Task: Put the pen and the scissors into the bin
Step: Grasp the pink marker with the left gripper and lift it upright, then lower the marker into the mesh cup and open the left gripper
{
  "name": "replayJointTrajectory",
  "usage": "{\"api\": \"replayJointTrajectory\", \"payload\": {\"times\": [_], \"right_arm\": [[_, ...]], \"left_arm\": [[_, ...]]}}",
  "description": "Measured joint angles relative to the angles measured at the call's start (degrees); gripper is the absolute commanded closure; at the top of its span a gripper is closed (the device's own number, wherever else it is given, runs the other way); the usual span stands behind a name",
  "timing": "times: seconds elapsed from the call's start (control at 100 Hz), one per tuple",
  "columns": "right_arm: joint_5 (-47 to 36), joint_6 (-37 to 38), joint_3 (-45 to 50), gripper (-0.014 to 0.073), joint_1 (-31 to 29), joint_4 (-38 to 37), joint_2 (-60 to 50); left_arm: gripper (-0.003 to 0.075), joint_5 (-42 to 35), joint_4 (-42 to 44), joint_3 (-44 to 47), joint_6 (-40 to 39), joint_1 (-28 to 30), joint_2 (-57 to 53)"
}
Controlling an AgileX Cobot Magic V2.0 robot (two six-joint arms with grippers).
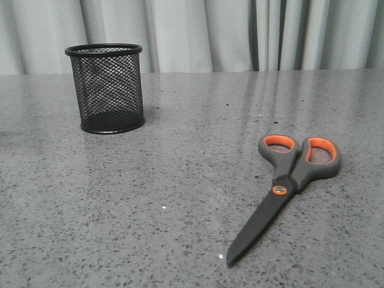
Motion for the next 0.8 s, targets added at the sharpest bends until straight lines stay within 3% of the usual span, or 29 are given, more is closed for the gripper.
{"api": "replayJointTrajectory", "payload": {"times": [0.09,0.28,0.39,0.51,0.66,0.8], "right_arm": [[0.0,0.0,0.0,0.0274,0.0,0.0,0.0],[0.0,0.0,0.0,0.0274,0.0,0.4,0.0],[0.0,0.0,0.0,0.0274,0.0,0.4,0.0],[0.0,0.0,0.0,0.0274,0.0,0.6,0.0],[-0.3,0.0,0.0,0.0274,0.0,0.7,0.0],[-0.6,0.0,0.0,0.0274,0.0,0.8,0.0]], "left_arm": [[0.0743,-0.5,0.4,-0.3,0.3,0.0,0.2],[0.0739,-2.4,-1.9,-0.6,5.7,0.0,0.2],[0.0739,-7.4,-11.2,-1.4,13.4,0.0,-2.9],[0.0738,-17.0,-31.3,-2.8,29.7,-1.8,-9.0],[0.0738,-22.9,-64.4,-4.0,62.0,-7.6,-12.2],[0.0738,-24.6,-86.4,-4.1,88.4,-14.3,-11.6]]}}
